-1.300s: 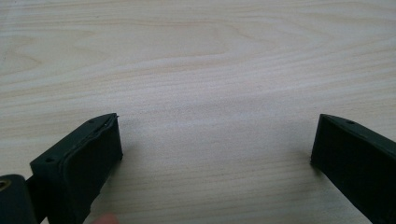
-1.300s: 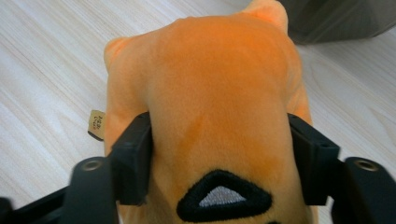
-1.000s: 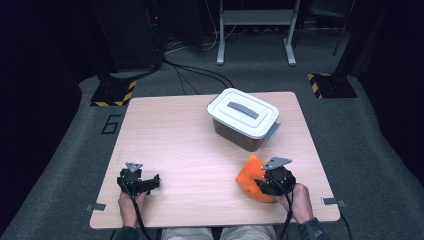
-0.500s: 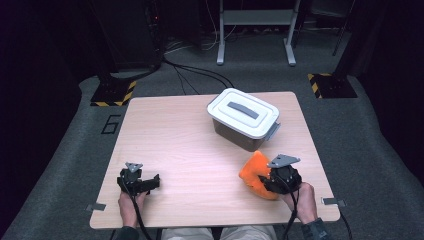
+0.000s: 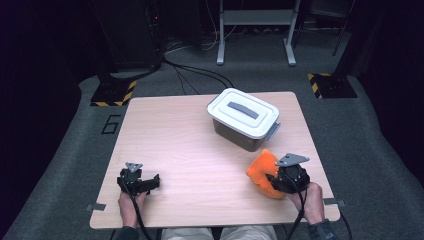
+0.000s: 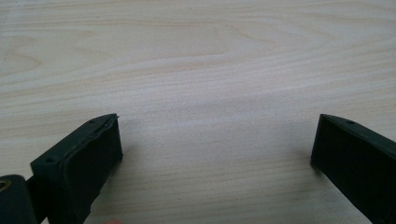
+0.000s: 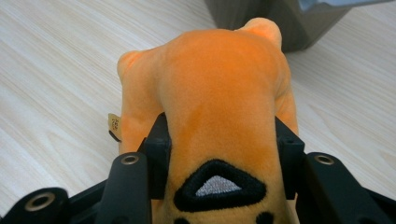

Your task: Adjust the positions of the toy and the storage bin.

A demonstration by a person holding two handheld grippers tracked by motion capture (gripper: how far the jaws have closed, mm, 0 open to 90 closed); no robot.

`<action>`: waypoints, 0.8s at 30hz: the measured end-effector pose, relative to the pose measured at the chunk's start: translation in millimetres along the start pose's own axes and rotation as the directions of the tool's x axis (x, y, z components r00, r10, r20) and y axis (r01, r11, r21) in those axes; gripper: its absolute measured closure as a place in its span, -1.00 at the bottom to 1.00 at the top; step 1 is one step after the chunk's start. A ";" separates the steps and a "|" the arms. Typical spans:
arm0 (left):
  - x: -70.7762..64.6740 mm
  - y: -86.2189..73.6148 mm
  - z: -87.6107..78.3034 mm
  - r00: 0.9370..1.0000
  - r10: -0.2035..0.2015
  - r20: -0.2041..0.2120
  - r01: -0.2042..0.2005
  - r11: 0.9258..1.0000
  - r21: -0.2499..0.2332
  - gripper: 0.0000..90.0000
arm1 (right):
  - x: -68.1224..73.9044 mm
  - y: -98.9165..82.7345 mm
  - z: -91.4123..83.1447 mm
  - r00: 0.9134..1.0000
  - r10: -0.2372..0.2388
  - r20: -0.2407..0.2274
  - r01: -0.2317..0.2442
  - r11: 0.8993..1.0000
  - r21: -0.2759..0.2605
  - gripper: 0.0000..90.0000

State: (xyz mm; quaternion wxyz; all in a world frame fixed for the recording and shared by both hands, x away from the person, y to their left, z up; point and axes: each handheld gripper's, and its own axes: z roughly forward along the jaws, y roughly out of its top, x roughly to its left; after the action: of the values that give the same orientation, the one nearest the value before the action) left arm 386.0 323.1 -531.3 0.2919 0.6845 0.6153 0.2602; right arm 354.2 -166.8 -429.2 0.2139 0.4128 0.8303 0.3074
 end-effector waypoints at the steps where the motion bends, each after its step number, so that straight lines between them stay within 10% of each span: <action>1: 0.0 0.0 0.0 1.000 0.000 0.000 0.000 1.000 0.000 -0.97 | -1.3 -0.5 -0.1 1.000 0.002 0.003 -0.002 1.000 0.000 0.17; 24: -0.2 -0.1 -0.1 1.000 -0.001 0.000 0.001 1.000 0.001 -0.97 | -37.7 -10.8 -12.6 0.993 0.078 0.089 -0.077 0.997 -0.012 0.16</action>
State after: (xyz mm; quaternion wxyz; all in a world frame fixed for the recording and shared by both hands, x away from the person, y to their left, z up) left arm 385.8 322.9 -531.2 0.2917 0.6842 0.6159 0.2598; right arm 361.9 -206.9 -423.7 0.2402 0.4571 0.8020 0.3002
